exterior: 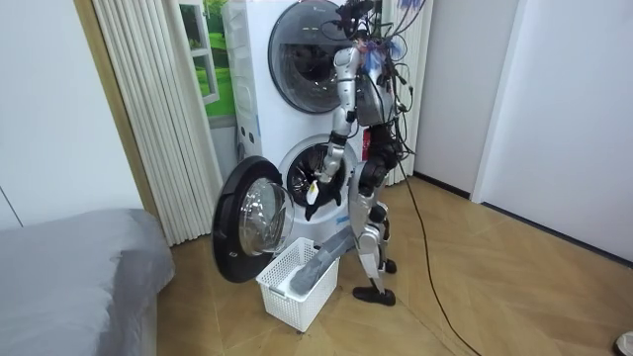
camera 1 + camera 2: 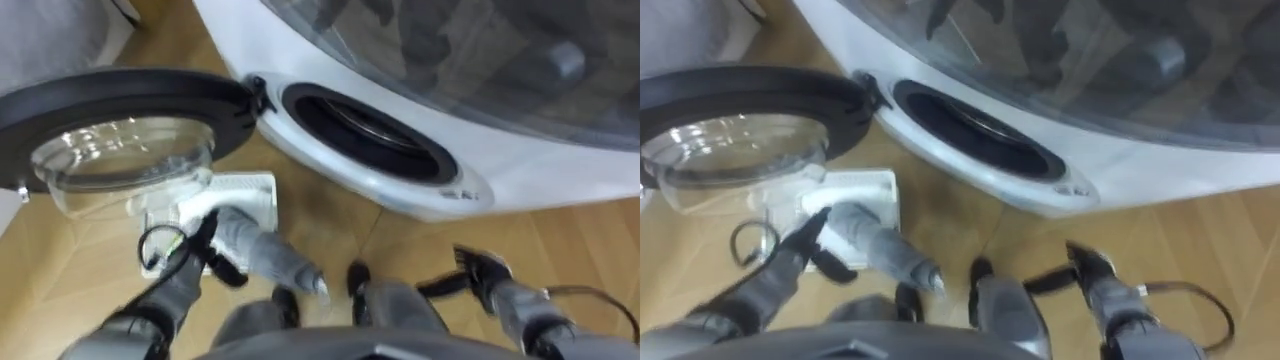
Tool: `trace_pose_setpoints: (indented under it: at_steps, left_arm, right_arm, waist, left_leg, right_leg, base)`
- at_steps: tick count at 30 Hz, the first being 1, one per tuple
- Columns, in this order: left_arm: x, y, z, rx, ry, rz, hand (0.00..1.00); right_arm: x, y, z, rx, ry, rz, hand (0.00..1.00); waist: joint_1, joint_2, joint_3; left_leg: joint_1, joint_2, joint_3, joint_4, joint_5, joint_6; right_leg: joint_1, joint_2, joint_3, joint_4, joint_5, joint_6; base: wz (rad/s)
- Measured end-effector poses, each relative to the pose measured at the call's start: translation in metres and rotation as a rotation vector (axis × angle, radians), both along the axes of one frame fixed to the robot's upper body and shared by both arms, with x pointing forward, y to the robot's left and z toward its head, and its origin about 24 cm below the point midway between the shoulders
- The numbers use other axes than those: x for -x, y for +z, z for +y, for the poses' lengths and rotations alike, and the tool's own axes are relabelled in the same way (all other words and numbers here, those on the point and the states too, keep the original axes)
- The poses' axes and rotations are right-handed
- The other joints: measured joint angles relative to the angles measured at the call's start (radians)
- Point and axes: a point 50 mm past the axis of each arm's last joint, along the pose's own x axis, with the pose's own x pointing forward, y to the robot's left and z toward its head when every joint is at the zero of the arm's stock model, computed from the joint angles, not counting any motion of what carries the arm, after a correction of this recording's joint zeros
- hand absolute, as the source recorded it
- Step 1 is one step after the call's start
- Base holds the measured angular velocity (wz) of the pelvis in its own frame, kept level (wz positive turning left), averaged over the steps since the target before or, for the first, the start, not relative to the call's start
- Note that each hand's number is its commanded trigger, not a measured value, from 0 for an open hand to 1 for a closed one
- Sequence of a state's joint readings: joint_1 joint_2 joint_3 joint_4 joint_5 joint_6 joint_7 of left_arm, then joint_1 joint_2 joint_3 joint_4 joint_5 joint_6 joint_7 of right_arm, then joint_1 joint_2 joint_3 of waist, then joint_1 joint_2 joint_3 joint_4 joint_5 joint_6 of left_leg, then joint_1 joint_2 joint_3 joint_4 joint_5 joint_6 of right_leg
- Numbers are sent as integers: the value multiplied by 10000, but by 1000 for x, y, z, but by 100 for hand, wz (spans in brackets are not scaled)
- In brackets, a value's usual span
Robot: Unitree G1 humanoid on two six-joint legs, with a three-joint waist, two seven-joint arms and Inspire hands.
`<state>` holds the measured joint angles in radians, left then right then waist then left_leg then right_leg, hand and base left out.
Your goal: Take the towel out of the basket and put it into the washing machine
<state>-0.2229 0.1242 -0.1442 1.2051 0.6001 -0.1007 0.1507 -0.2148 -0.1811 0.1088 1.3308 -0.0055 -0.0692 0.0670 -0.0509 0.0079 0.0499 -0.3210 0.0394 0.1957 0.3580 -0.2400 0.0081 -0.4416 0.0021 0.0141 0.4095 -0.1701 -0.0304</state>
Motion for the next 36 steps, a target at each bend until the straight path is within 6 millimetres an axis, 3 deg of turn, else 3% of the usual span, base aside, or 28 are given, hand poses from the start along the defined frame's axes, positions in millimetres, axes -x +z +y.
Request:
trace_pose_setpoints:
  at_steps: [2, 4, 5, 8, 13, 18, 22, 24, 29, 36]
  left_arm:
    - [-22, 11, -6, -387, -624, -617, 0]
    - [-33, 16, -11, -604, -1101, -820, 0]
    - [-42, 21, -15, -712, -1426, -1029, 0]
    - [-57, 31, -21, -888, -1815, -1520, 0]
    - [-66, 37, -28, -1267, -2503, -1817, 0]
    - [-81, 49, -29, -1634, -2918, -2364, 0]
    - [-93, 59, -30, -2132, -3612, -2710, 0]
    - [-98, 63, -34, -2290, -3924, -2856, 0]
    - [-111, 75, -36, -2769, -4505, -3249, 0]
    - [-123, 88, -37, -3738, -5528, -3736, 0]
  right_arm:
    - [-18, 5, 10, -141, 247, -459, 0]
    - [-31, 11, 15, -205, 439, -776, 0]
    - [-37, 13, 17, -250, 506, -956, 0]
    - [-49, 20, 20, -361, 557, -1343, 0]
    - [-56, 24, 22, -1052, -266, -1795, 0]
    - [-67, 32, 27, -2063, -825, -2617, 0]
    - [-82, 42, 33, -2845, -1007, -3289, 0]
    - [-88, 47, 35, -3016, -999, -3499, 0]
    - [-106, 60, 39, -3404, -921, -4135, 0]
    - [-120, 72, 45, -3766, -942, -4788, 0]
  waist:
    - [-112, 12, 171]
    - [-287, 137, 289]
    - [-308, 160, 303]
    - [-364, 163, 323]
    - [-424, 159, 354]
    - [-675, 211, 412]
    - [-1055, 203, 427]
    - [-1097, 206, 431]
    - [-1264, 211, 453]
    - [-1671, 205, 463]
  left_leg:
    - [-711, 9, 87, 427, -20, 31]
    - [-1292, 8, 86, 797, -32, 49]
    - [-1677, -3, 87, 1008, -54, 86]
    - [-2665, 23, 106, 1647, -141, 212]
    - [-3881, 213, 357, 2696, -464, 339]
    - [-5336, 523, 432, 4021, -868, 411]
    - [-6468, 569, 445, 5057, -1180, 486]
    - [-6928, 723, 457, 5570, -1367, 510]
    - [-8014, 1059, 503, 6667, -1787, 550]
    - [-8967, 1211, 454, 7438, -2080, 563]
  right_leg:
    - [-717, -47, -10, 402, 3, -6]
    - [-1222, -135, -120, 680, 3, -8]
    - [-1622, -173, -142, 902, 2, -9]
    - [-2607, -198, -89, 1432, -2, -9]
    - [-3884, -136, 129, 2219, 11, 17]
    - [-5277, 10, 219, 3179, 1, 8]
    - [-6473, -36, 260, 4238, -244, 8]
    - [-6946, -34, 282, 4677, -354, 3]
    - [-8039, -30, 74, 5538, -563, -117]
    - [-8976, -45, -61, 6196, -742, -202]
  base:
    - [0]
    - [14]
    - [7]
    - [0]
    - [-14]
    - [-16]
    - [1]
    - [-5]
    - [-10]
    - [-5]
